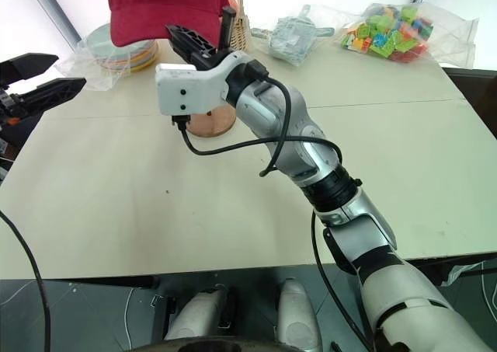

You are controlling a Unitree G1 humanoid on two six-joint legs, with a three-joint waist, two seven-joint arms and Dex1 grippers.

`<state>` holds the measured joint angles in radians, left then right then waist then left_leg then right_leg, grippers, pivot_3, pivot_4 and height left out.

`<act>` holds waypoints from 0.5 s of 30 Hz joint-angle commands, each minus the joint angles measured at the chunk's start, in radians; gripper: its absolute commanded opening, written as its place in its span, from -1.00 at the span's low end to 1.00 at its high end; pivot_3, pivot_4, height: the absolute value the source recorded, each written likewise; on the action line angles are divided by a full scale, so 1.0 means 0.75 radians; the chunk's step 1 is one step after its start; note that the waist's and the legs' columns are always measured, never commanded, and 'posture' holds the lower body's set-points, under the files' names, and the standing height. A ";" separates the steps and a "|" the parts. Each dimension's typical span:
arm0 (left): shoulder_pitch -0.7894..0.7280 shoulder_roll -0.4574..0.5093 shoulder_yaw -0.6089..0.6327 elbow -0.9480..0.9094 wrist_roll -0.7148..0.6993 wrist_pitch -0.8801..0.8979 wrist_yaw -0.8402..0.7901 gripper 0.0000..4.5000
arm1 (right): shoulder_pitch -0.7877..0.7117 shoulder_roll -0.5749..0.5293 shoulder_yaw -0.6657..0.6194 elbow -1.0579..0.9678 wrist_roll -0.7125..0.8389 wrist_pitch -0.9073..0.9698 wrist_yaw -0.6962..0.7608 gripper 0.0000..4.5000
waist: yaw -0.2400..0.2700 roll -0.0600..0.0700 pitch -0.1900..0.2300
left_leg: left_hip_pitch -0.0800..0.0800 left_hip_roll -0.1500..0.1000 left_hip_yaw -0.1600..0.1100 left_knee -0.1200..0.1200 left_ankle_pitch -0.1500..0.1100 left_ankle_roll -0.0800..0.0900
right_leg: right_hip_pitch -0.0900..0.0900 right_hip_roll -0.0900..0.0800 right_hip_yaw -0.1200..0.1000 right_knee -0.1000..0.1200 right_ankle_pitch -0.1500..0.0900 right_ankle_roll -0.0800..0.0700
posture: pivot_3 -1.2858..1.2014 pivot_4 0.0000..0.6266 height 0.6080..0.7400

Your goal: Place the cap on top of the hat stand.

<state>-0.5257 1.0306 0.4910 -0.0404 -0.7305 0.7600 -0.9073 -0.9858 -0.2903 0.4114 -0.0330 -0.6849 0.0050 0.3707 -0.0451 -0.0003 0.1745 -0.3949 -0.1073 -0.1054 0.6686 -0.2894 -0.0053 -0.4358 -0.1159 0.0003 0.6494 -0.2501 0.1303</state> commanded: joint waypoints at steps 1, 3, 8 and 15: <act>-0.043 0.004 0.007 0.000 -0.012 -0.019 0.007 1.00 | 0.030 -0.007 0.001 -0.103 -0.032 -0.011 0.013 -1.00 | 0.000 0.000 0.000 | 0.000 0.000 0.000 0.000 0.000 0.000 | 0.000 0.000 0.000 0.000 0.000 0.000 | 0.03 -0.52 1.00; -0.056 -0.001 -0.005 0.009 -0.007 -0.023 0.005 1.00 | 0.065 -0.015 0.004 -0.127 -0.048 -0.013 0.022 -1.00 | 0.000 0.000 0.000 | 0.000 0.000 0.000 0.000 0.000 0.000 | 0.000 0.000 0.000 0.000 0.000 0.000 | 0.03 -0.52 1.00; -0.079 -0.012 -0.031 0.030 0.002 -0.031 0.000 1.00 | 0.133 -0.016 0.009 -0.150 -0.084 -0.002 0.031 -1.00 | 0.000 0.000 0.000 | 0.000 0.000 0.000 -0.001 0.000 0.000 | 0.000 0.000 0.000 0.000 0.000 0.000 | 0.03 -0.52 1.00; -0.095 -0.012 -0.058 0.051 0.008 -0.042 -0.008 1.00 | 0.174 0.011 0.015 -0.161 -0.076 -0.007 0.049 -0.54 | 0.000 0.000 0.000 | 0.000 0.000 0.000 -0.001 0.000 0.000 | -0.001 0.000 0.000 0.000 0.000 0.000 | 0.03 -0.52 1.00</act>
<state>-0.5726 1.0122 0.4343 0.0012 -0.7280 0.7517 -0.9124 -0.8509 -0.2948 0.4266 -0.1033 -0.7499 0.0069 0.4039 -0.0451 -0.0005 0.1745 -0.3949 -0.1072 -0.1054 0.6680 -0.2892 -0.0056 -0.4362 -0.1157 0.0003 0.6494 -0.2501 0.1302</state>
